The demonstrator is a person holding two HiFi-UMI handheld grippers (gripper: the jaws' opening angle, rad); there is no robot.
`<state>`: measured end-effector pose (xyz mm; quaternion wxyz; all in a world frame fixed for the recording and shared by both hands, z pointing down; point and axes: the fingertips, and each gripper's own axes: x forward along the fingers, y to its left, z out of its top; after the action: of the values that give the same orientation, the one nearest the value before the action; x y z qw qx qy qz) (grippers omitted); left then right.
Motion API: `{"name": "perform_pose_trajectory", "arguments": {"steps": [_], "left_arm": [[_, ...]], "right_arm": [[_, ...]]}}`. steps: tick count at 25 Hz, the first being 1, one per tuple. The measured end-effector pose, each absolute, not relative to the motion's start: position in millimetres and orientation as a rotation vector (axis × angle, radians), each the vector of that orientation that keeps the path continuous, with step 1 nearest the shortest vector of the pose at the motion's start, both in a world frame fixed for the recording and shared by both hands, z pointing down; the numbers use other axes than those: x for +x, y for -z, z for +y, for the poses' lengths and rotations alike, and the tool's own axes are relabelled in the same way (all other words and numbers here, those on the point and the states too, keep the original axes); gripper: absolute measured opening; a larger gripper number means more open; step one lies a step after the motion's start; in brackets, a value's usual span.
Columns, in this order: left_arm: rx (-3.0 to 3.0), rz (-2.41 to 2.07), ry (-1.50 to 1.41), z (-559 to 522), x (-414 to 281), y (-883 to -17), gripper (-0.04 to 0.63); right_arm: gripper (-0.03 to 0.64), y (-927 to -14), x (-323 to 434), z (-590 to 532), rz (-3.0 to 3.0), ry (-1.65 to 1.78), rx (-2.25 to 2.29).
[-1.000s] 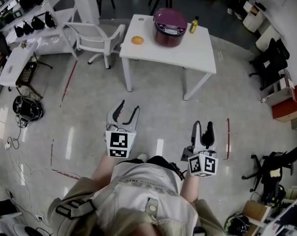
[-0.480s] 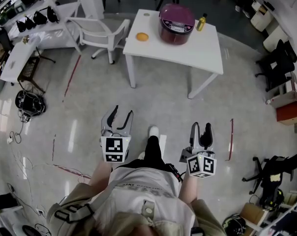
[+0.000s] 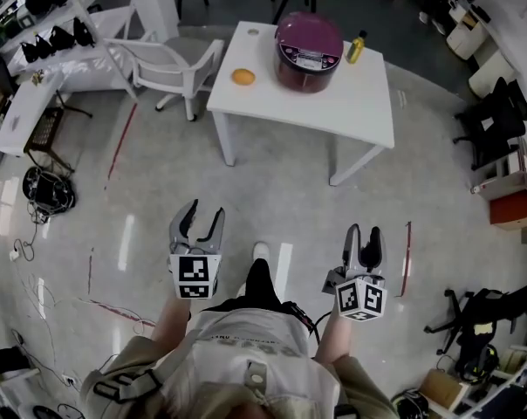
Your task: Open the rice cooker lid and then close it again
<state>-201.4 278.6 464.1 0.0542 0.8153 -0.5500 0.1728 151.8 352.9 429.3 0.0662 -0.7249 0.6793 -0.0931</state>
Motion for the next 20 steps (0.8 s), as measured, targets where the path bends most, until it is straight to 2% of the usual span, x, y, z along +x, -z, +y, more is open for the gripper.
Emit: {"name": "perform_pose_trajectory", "arguments": {"steps": [11,20], "left_arm": [[2.563,-1.720,-0.461,179,-145,-419,0.230],[2.543,-1.739,-0.469,142,-129,-421,0.230]], "right_arm": [[0.232,-394,193,257,2.047,0.177,-2.111],[0.232,-396,196,223,2.098,0.192,-2.055]]}}
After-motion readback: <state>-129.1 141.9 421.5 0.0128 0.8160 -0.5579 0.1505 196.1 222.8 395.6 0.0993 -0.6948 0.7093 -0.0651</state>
